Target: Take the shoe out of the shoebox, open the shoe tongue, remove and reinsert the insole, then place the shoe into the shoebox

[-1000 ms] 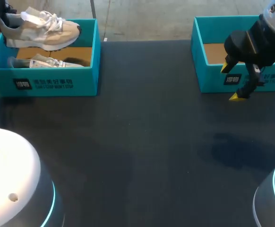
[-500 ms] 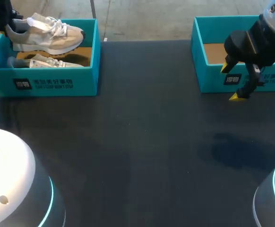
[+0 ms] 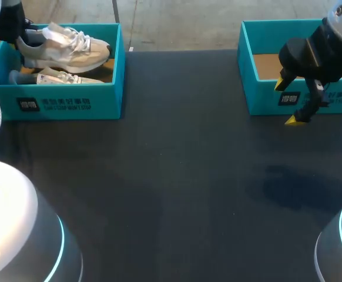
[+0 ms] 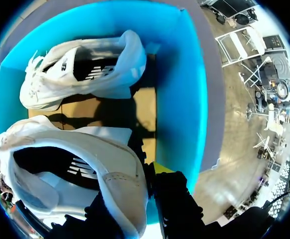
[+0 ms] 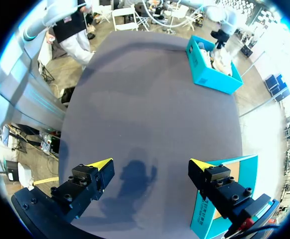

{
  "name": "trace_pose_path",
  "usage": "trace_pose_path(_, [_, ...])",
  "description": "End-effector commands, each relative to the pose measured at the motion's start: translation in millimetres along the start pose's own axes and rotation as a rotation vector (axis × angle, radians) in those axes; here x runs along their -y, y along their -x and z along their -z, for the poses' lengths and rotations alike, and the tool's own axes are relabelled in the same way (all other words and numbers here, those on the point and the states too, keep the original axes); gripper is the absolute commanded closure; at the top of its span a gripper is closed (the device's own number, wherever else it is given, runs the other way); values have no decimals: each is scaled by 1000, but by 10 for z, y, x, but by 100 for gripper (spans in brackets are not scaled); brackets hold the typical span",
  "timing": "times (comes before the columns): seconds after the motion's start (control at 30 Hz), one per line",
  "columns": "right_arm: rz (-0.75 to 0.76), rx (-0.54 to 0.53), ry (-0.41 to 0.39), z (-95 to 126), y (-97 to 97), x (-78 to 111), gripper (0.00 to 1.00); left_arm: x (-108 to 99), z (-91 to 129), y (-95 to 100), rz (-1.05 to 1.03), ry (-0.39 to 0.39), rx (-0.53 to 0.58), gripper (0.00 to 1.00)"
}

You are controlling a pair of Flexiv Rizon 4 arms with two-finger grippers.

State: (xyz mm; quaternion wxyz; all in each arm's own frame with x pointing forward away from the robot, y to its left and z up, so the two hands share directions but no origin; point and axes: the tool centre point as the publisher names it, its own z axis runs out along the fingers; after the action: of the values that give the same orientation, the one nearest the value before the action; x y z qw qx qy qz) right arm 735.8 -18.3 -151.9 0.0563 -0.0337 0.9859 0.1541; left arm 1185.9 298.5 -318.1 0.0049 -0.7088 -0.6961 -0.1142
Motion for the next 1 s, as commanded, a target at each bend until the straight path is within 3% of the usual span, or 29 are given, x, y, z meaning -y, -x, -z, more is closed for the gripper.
trace_pose_path(0.03, [-1, -5, -4, -11, 25, -14, 0, -96, -139, 13, 1, -16, 5, 100])
trace_pose_path(1.0, [-1, -5, -4, -11, 25, -14, 0, -87, -637, 129, 22, -87, -12, 100])
